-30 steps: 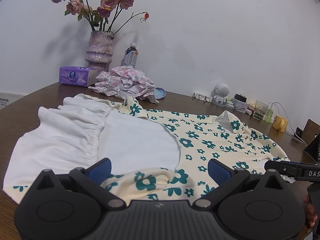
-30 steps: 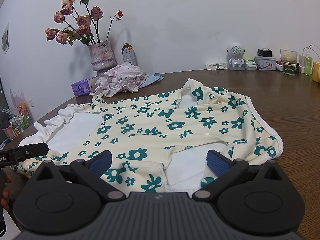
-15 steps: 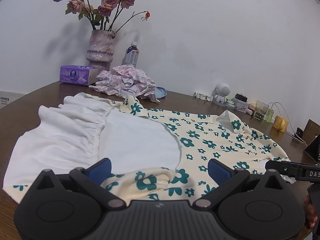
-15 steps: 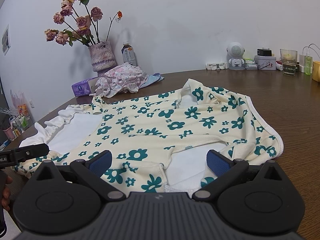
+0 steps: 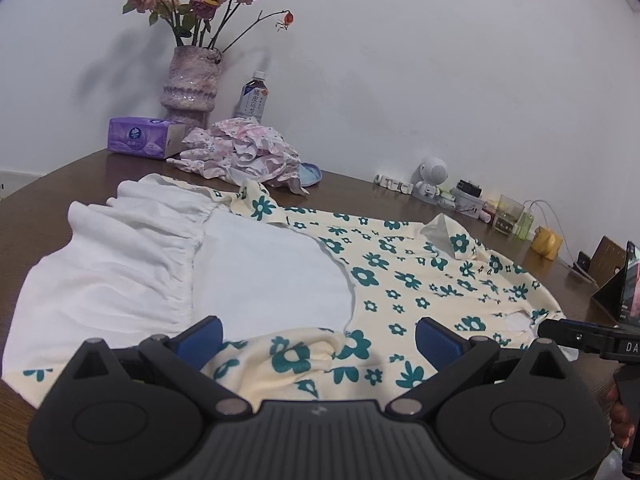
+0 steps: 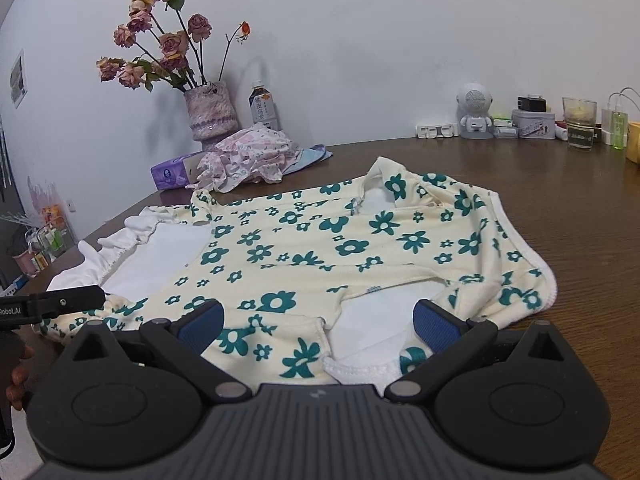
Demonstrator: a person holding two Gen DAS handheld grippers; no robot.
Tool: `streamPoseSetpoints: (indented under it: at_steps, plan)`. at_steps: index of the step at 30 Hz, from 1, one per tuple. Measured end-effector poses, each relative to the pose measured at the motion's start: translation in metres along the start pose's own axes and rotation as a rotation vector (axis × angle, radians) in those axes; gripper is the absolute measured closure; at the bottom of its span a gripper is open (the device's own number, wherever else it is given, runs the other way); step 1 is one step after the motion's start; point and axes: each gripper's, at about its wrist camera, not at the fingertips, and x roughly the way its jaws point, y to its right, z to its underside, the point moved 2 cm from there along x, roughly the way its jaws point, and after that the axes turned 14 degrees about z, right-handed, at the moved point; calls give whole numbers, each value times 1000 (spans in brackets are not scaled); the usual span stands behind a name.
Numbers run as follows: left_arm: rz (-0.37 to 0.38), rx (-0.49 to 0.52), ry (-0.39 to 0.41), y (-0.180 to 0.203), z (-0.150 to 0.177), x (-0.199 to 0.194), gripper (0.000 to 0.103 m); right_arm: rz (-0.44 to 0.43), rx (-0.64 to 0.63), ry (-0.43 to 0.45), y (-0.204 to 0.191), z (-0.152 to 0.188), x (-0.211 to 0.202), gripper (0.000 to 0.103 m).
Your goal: Fold clothes
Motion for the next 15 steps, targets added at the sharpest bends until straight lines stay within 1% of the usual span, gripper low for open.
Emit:
streamPoseSetpoints:
  at_steps: [5,9,15]
  plan:
    - [3,-9,18,0,-3,-4,0,4,16,9,6,-3,-7,1]
    - [7,-35,38,-4,-4,-7,0,22,8,4,8,-4,-7,1]
    - [-1,-35,35,-5,-5,-8,0,42,-8,-2,8,-5,-8,1]
